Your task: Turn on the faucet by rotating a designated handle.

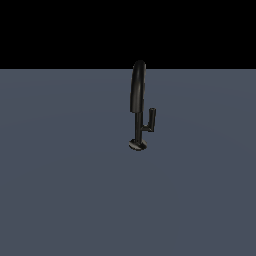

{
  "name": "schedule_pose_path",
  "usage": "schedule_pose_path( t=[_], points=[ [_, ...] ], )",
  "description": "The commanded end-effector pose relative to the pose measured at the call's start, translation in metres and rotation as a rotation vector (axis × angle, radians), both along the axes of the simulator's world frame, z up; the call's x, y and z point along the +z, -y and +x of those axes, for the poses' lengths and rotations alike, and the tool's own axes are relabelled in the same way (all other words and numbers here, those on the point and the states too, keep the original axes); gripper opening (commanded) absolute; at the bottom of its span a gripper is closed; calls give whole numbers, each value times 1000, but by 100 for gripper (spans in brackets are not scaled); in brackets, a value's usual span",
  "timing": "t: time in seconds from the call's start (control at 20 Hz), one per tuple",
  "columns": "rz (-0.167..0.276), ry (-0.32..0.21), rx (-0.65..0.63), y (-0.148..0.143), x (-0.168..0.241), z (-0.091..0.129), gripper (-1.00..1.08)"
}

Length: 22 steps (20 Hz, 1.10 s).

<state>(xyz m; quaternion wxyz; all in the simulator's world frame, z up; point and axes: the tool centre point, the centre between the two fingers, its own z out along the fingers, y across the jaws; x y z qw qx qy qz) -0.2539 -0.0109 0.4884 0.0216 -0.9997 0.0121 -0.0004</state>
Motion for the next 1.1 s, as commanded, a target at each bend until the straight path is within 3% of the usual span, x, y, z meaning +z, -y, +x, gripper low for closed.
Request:
schedule_pose_path(
  t=[0.0, 0.55, 1.05],
  points=[
    [0, 0, 0, 0, 0, 0, -100],
    [39, -37, -41, 0, -2, 17, -100],
    [147, -140, -154, 2, -11, 63, -100]
  ],
)
